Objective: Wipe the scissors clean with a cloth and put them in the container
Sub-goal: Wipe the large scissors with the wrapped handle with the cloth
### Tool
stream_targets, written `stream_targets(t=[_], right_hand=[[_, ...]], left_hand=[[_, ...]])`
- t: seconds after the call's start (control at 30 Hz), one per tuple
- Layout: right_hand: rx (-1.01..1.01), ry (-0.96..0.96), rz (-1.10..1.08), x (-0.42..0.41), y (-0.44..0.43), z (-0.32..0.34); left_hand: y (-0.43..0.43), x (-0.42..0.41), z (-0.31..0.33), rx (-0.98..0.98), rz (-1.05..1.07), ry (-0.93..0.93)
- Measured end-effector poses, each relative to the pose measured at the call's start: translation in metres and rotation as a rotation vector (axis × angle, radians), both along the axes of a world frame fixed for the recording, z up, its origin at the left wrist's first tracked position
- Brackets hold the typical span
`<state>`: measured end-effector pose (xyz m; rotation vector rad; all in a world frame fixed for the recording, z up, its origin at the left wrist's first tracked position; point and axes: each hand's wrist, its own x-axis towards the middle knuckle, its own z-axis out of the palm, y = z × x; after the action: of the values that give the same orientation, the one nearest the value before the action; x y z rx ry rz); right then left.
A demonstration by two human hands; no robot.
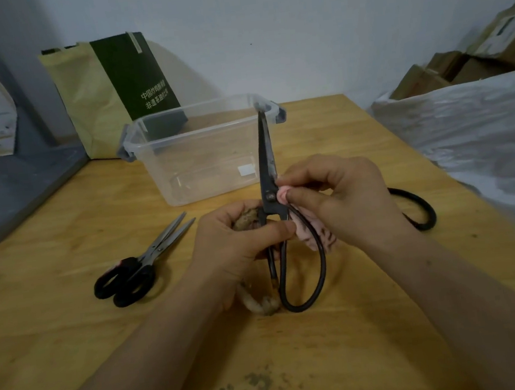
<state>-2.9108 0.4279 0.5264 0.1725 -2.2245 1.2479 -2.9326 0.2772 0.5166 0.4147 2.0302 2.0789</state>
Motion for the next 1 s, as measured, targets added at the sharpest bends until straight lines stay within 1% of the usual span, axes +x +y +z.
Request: stream_targets(t=[0.07, 0.13, 0.17, 0.2, 0.23, 0.27, 0.33, 0.5, 0.6, 0.7, 0.77, 0.87, 1.0], right_hand=[[0.132, 0.000, 0.007, 0.000, 0.003, -0.001], [0.305, -0.084, -0.028, 0.000, 0.007, 0.000], [0.337, -0.111, -0.073, 0.000, 0.008, 0.000], [0.307, -0.105, -0.122, 0.001, 0.009, 0.002], [0.207, -0.079, -0.150, 0.002, 0.009, 0.004], [0.067, -0.054, -0.149, 0.003, 0.008, 0.006], [-0.174, -0.059, -0.096, 0.004, 0.001, 0.010], [-0.409, -0.211, -0.015, 0.003, -0.010, 0.006], [-0.549, -0.277, 0.021, 0.001, -0.012, 0.008], [-0.772, -0.363, 0.105, 0.001, -0.013, 0.013], [-0.911, -0.387, 0.166, 0.002, -0.012, 0.017], [-0.982, -0.397, 0.192, 0.004, -0.011, 0.021], [-1.002, -0.395, 0.205, 0.000, -0.009, 0.017]], left_hand=[[0.000, 0.000, 0.000, -0.010, 0.016, 0.020], [0.000, -0.002, 0.000, -0.008, 0.044, 0.038], [0.000, -0.003, 0.000, -0.008, 0.055, 0.050], [0.000, -0.003, 0.000, -0.010, 0.060, 0.061], [0.001, -0.003, 0.000, -0.018, 0.060, 0.071], [0.002, -0.002, 0.000, -0.034, 0.061, 0.082], [0.003, -0.001, 0.000, -0.059, 0.072, 0.106], [0.006, 0.004, 0.000, -0.068, 0.064, 0.206], [0.009, 0.005, -0.001, -0.118, 0.086, 0.270], [0.010, 0.006, -0.002, -0.152, 0.092, 0.302], [0.011, 0.007, -0.002, -0.152, 0.095, 0.297], [0.012, 0.009, 0.000, -0.141, 0.082, 0.284], [0.012, 0.010, 0.000, -0.120, 0.063, 0.268]])
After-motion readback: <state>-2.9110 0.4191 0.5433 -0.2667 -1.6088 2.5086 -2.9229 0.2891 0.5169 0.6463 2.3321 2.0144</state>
